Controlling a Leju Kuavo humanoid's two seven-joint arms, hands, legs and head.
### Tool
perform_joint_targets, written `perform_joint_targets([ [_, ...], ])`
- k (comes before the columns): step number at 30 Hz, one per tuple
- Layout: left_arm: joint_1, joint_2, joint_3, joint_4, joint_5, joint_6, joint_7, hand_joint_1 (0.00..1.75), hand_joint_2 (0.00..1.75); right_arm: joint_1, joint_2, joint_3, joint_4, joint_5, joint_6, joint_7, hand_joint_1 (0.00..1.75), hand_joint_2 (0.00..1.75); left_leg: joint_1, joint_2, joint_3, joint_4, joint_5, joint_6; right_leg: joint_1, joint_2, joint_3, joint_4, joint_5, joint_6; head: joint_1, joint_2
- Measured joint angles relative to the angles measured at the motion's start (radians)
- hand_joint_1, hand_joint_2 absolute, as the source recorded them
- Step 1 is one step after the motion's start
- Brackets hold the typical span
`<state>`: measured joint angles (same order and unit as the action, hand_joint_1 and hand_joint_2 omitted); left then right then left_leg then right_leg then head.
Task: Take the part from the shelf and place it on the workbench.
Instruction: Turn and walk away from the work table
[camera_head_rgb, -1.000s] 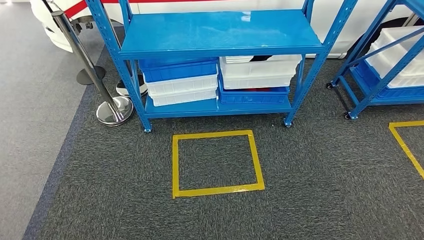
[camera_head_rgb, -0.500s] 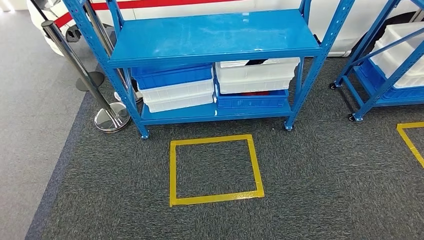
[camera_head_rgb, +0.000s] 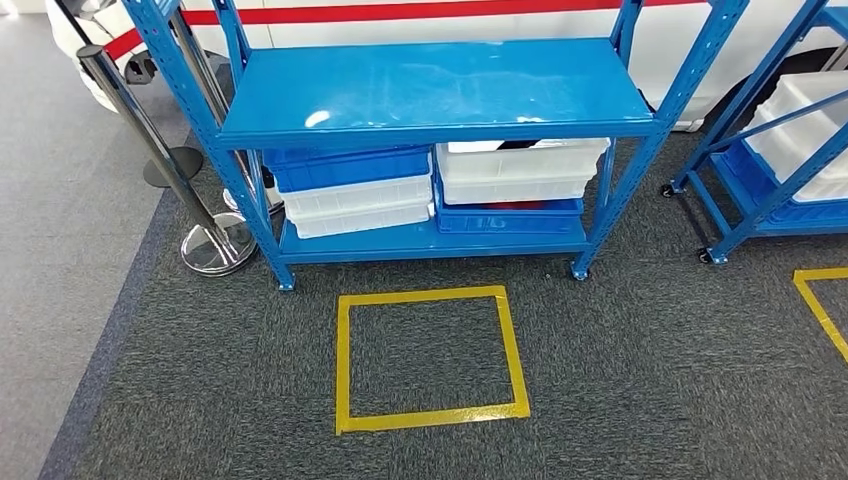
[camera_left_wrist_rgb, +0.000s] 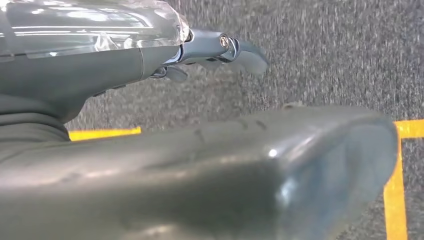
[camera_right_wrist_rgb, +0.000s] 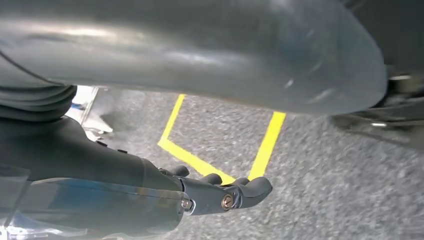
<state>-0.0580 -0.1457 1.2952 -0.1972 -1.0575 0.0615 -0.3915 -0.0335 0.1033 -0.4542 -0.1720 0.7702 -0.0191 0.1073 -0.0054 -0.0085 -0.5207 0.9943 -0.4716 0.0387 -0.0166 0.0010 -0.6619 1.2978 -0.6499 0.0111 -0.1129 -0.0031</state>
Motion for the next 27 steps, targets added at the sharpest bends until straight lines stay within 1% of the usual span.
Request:
perform_joint_targets([
  [1, 0.001, -0.001, 0.0, 0.0, 0.0, -0.001, 0.0, 0.0, 0.0, 0.002, -0.001, 0.0, 0.0, 0.0, 0.0, 0.0, 0.0, 0.0, 0.003, -0.002, 0.013, 0.0, -0.01, -0.004, -0.003, 0.0, -0.007, -0.025, 0.012, 0.004, 0.0, 0.0],
  [2, 0.003, -0.002, 0.0, 0.0, 0.0, -0.002, 0.0, 0.0, 0.0, 0.004, -0.003, 0.0, 0.0, 0.0, 0.0, 0.001, 0.0, 0.0, 0.006, -0.003, 0.028, 0.001, -0.022, -0.009, -0.006, -0.001, -0.002, -0.073, 0.047, 0.008, 0.0, 0.0],
  [3, 0.003, -0.003, 0.0, 0.0, 0.0, -0.002, 0.0, 0.0, 0.0, 0.007, -0.004, 0.0, 0.0, 0.0, 0.0, 0.001, 0.0, 0.0, 0.008, -0.005, 0.041, 0.001, -0.034, -0.016, -0.009, -0.001, 0.006, -0.137, 0.105, 0.011, 0.0, 0.0],
  [4, 0.003, -0.004, 0.0, 0.0, 0.0, -0.003, 0.0, 0.0, 0.0, 0.01, -0.004, 0.0, 0.001, 0.0, 0.0, 0.002, 0.0, 0.0, 0.008, -0.006, 0.052, 0.004, -0.047, -0.023, -0.01, -0.003, 0.014, -0.189, 0.154, 0.01, 0.0, 0.0],
  [5, 0.002, -0.005, 0.0, 0.0, 0.0, -0.003, 0.0, 0.0, 0.0, 0.01, -0.005, 0.0, 0.001, 0.0, 0.0, 0.002, 0.0, 0.0, 0.008, -0.006, 0.059, 0.006, -0.06, -0.03, -0.009, -0.004, 0.02, -0.221, 0.189, 0.005, 0.0, 0.0],
  [6, 0.001, -0.005, 0.0, 0.0, 0.0, -0.003, 0.0, 0.0, 0.0, 0.01, -0.005, 0.0, 0.001, 0.0, 0.001, 0.003, 0.0, 0.0, 0.006, -0.005, 0.067, 0.01, -0.068, -0.038, -0.008, -0.004, 0.022, -0.237, 0.209, -0.001, 0.0, 0.0],
  [8, -0.003, -0.005, 0.0, 0.0, 0.0, -0.004, -0.001, 0.0, 0.0, 0.006, -0.004, 0.0, 0.0, 0.0, 0.001, 0.004, 0.0, 0.0, 0.007, -0.004, 0.077, 0.021, -0.073, -0.052, -0.007, -0.001, 0.036, -0.239, 0.201, -0.019, -0.001, 0.0],
  [9, -0.003, -0.005, 0.0, 0.0, 0.0, -0.005, -0.002, 0.0, 0.0, 0.006, -0.004, 0.0, 0.0, 0.001, 0.001, 0.005, 0.0, 0.0, 0.008, -0.003, 0.075, 0.042, -0.069, -0.057, -0.008, -0.001, 0.047, -0.242, 0.197, -0.027, 0.0, 0.0],
  [10, -0.004, -0.004, 0.0, 0.0, 0.0, -0.005, -0.003, 0.0, 0.0, 0.006, -0.004, 0.0, 0.0, 0.001, 0.0, 0.006, 0.0, 0.0, 0.009, -0.002, 0.058, 0.077, -0.069, -0.062, -0.009, -0.002, 0.059, -0.245, 0.191, -0.034, -0.001, 0.0],
  [11, -0.005, -0.004, 0.0, 0.0, 0.0, -0.006, -0.004, 0.0, 0.0, 0.006, -0.005, 0.0, 0.0, 0.002, 0.0, 0.006, 0.0, 0.0, 0.011, 0.0, 0.028, 0.13, -0.077, -0.066, -0.009, -0.002, 0.071, -0.248, 0.184, -0.039, -0.001, 0.0],
  [12, -0.005, -0.004, 0.0, 0.0, -0.001, -0.006, -0.005, 0.0, 0.0, 0.006, -0.005, 0.0, 0.0, 0.002, -0.001, 0.006, 0.0, 0.0, 0.013, 0.001, -0.014, 0.193, -0.096, -0.071, -0.008, -0.003, 0.08, -0.25, 0.176, -0.042, -0.001, 0.0],
  [13, -0.004, -0.004, 0.0, 0.0, -0.001, -0.007, -0.005, 0.0, 0.0, 0.006, -0.006, 0.0, 0.0, 0.003, -0.001, 0.006, 0.0, 0.0, 0.014, 0.002, -0.059, 0.251, -0.126, -0.074, -0.007, -0.002, 0.089, -0.251, 0.167, -0.045, -0.001, 0.0],
  [14, -0.003, -0.005, 0.0, 0.0, -0.002, -0.007, -0.005, 0.0, 0.0, 0.005, -0.006, 0.0, 0.0, 0.003, -0.001, 0.006, 0.0, 0.0, 0.015, 0.002, -0.097, 0.29, -0.157, -0.076, -0.005, 0.0, 0.099, -0.251, 0.158, -0.046, -0.001, 0.0],
  [15, -0.001, -0.005, 0.0, 0.0, -0.002, -0.007, -0.005, 0.0, 0.0, 0.005, -0.006, 0.0, 0.0, 0.003, -0.002, 0.007, 0.0, 0.0, 0.015, 0.002, -0.124, 0.303, -0.178, -0.075, -0.004, 0.001, 0.111, -0.251, 0.147, -0.046, -0.001, 0.0],
  [16, 0.0, -0.005, 0.0, 0.0, -0.003, -0.007, -0.005, 0.0, 0.0, 0.005, -0.006, 0.0, 0.0, 0.003, -0.002, 0.007, 0.0, 0.0, 0.015, 0.002, -0.136, 0.286, -0.179, -0.071, -0.003, 0.002, 0.125, -0.251, 0.136, -0.045, -0.001, 0.0],
  [17, 0.001, -0.005, 0.0, 0.0, -0.004, -0.007, -0.004, 0.0, 0.0, 0.006, -0.006, 0.0, 0.0, 0.003, -0.002, 0.007, 0.0, 0.0, 0.014, 0.002, -0.137, 0.243, -0.152, -0.065, -0.001, 0.002, 0.141, -0.251, 0.125, -0.044, -0.001, 0.0],
  [18, 0.003, -0.005, 0.0, 0.0, -0.005, -0.007, -0.004, 0.0, 0.0, 0.007, -0.005, 0.0, 0.0, 0.004, -0.002, 0.008, 0.0, 0.0, 0.012, 0.003, -0.133, 0.184, -0.098, -0.055, 0.0, 0.002, 0.154, -0.253, 0.113, -0.044, -0.001, 0.0],
  [19, 0.004, -0.003, 0.0, 0.0, -0.007, -0.006, -0.003, 0.0, 0.0, 0.008, -0.004, -0.001, 0.001, 0.004, -0.001, 0.008, 0.0, 0.0, 0.007, 0.004, -0.128, 0.13, -0.037, -0.045, 0.002, 0.002, 0.167, -0.253, 0.102, -0.041, -0.001, 0.0],
  [20, 0.006, -0.002, 0.0, 0.0, -0.008, -0.004, -0.002, 0.0, 0.0, 0.008, -0.003, -0.001, 0.001, 0.004, -0.002, 0.008, 0.0, 0.0, 0.002, 0.005, -0.122, 0.089, 0.009, -0.036, 0.002, 0.004, 0.177, -0.254, 0.091, -0.036, 0.0, 0.0],
  [21, 0.008, -0.001, 0.0, 0.0, -0.01, -0.003, -0.001, 0.0, 0.0, 0.007, -0.002, -0.001, 0.002, 0.004, -0.002, 0.008, 0.0, 0.0, -0.003, 0.005, -0.117, 0.066, 0.037, -0.029, 0.002, 0.005, 0.187, -0.256, 0.084, -0.03, 0.0, 0.0],
  [22, 0.008, 0.0, 0.0, 0.0, -0.01, -0.002, 0.001, 0.0, 0.0, 0.005, -0.001, -0.001, 0.002, 0.005, -0.002, 0.009, 0.0, 0.0, -0.006, 0.005, -0.11, 0.058, 0.04, -0.026, 0.002, 0.007, 0.197, -0.255, 0.083, -0.022, 0.0, 0.0],
  [24, 0.004, 0.0, 0.0, 0.0, -0.011, 0.0, 0.002, 0.0, 0.0, 0.002, -0.001, -0.001, 0.001, 0.006, -0.002, 0.009, 0.0, 0.0, -0.005, 0.002, -0.078, 0.036, 0.033, -0.017, 0.001, 0.005, 0.208, -0.236, 0.092, -0.008, 0.0, 0.0],
  [25, 0.003, -0.001, 0.0, 0.0, -0.011, 0.001, 0.003, 0.0, 0.0, 0.002, -0.001, -0.001, 0.001, 0.006, -0.002, 0.009, 0.0, 0.0, -0.003, 0.001, -0.06, 0.024, 0.031, -0.011, 0.001, 0.004, 0.198, -0.207, 0.095, -0.003, 0.0, 0.0],
  [26, 0.002, -0.001, 0.0, 0.0, -0.011, 0.001, 0.003, 0.0, 0.0, 0.0, -0.001, -0.001, 0.001, 0.006, -0.002, 0.009, 0.0, 0.0, 0.0, 0.0, -0.042, 0.014, 0.027, -0.006, 0.0, 0.004, 0.175, -0.163, 0.088, -0.001, 0.0, 0.0],
  [27, 0.001, -0.002, 0.0, 0.0, -0.011, 0.001, 0.003, 0.0, 0.0, -0.001, -0.001, -0.001, 0.001, 0.006, -0.002, 0.009, 0.0, 0.0, 0.001, 0.001, -0.03, 0.008, 0.021, -0.002, -0.002, 0.004, 0.14, -0.11, 0.07, 0.001, 0.0, 0.0],
])
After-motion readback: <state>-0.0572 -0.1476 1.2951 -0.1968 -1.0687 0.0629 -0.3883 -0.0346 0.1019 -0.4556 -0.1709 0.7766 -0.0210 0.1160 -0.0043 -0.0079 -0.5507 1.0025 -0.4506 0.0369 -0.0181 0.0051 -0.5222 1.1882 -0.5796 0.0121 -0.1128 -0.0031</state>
